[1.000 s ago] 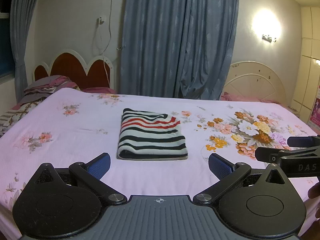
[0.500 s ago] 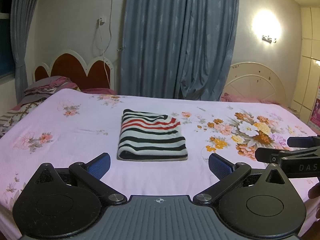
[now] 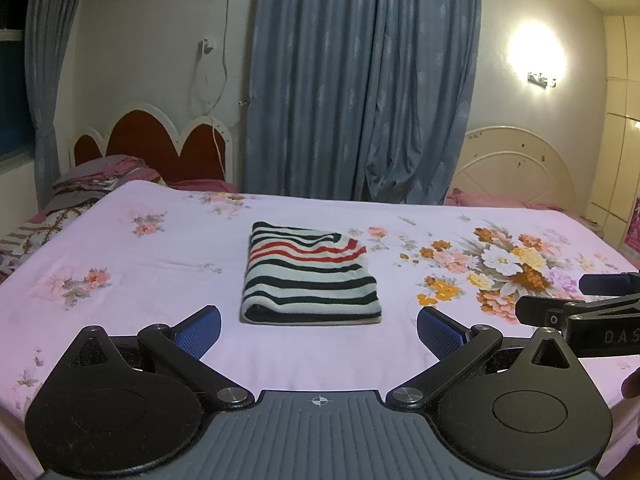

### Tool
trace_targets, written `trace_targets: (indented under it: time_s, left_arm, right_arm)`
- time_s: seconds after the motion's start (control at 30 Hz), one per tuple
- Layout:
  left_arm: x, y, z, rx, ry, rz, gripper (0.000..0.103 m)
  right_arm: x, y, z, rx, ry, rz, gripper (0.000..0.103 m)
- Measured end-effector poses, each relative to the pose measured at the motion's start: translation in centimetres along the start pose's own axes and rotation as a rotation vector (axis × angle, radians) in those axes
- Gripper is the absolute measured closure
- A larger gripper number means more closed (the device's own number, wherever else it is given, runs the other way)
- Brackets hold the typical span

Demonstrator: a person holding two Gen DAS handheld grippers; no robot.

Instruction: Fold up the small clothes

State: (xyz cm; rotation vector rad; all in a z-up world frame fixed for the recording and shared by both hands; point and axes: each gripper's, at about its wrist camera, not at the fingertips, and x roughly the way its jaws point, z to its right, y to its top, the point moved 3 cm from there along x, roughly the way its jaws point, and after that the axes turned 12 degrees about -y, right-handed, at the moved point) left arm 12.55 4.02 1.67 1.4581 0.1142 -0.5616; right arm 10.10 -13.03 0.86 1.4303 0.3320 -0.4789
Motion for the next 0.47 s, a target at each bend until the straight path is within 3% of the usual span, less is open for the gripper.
trace_targets:
  time_s: [0.47]
  left_arm:
    - [0.05,0.23,-0.05,0.023,-0.003,0.014,0.0]
  right_arm:
    - [0.03,0.02,-0.18,0.0,0.003,0.001,0.001]
